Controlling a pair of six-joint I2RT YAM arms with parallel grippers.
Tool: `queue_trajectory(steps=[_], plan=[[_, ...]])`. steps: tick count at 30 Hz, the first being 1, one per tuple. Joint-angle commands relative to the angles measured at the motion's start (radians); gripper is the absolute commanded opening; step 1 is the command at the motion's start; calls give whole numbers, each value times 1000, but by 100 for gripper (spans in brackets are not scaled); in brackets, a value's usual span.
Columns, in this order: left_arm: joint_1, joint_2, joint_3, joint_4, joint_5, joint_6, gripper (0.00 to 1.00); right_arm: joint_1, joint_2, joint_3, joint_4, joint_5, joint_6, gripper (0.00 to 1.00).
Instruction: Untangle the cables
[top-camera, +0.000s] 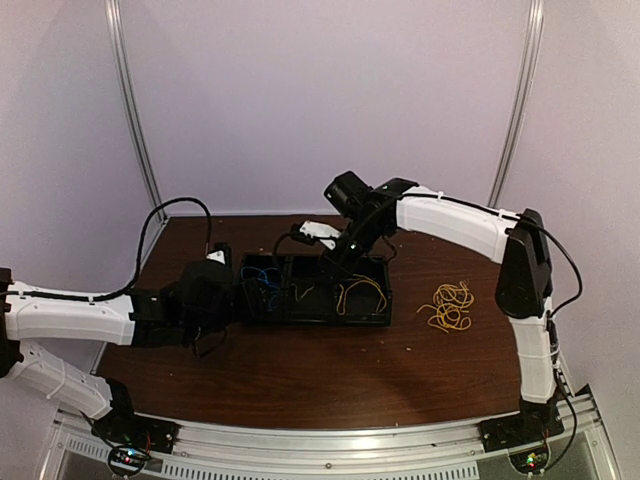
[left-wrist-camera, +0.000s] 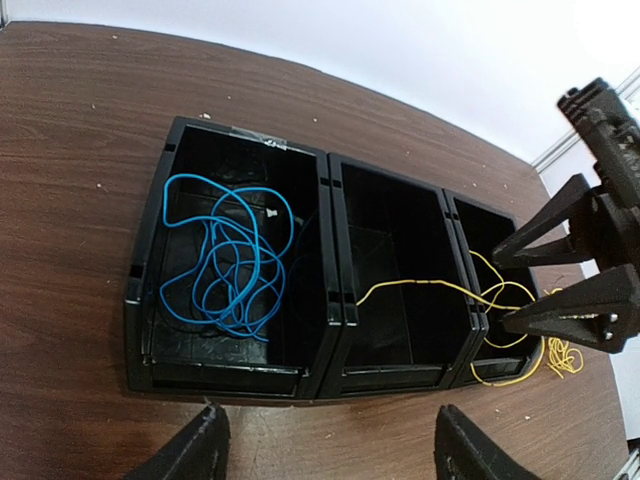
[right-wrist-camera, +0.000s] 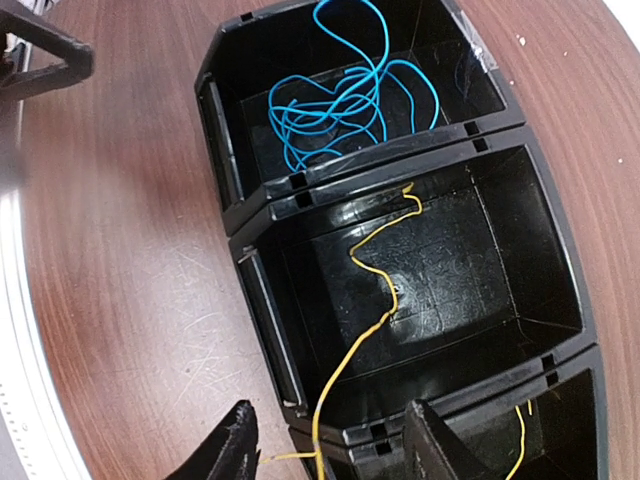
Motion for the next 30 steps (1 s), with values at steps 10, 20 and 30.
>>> queue_trajectory(steps=[10, 20, 30], plan=[[7, -40, -42, 17, 2, -25, 72, 19, 100, 100, -40, 61, 13, 14], [7, 13, -17, 26, 14, -12, 72, 10, -95, 22, 23, 97, 1, 0], [7, 64, 6, 52, 30, 5, 72, -63, -298, -155, 46, 213, -32, 0]])
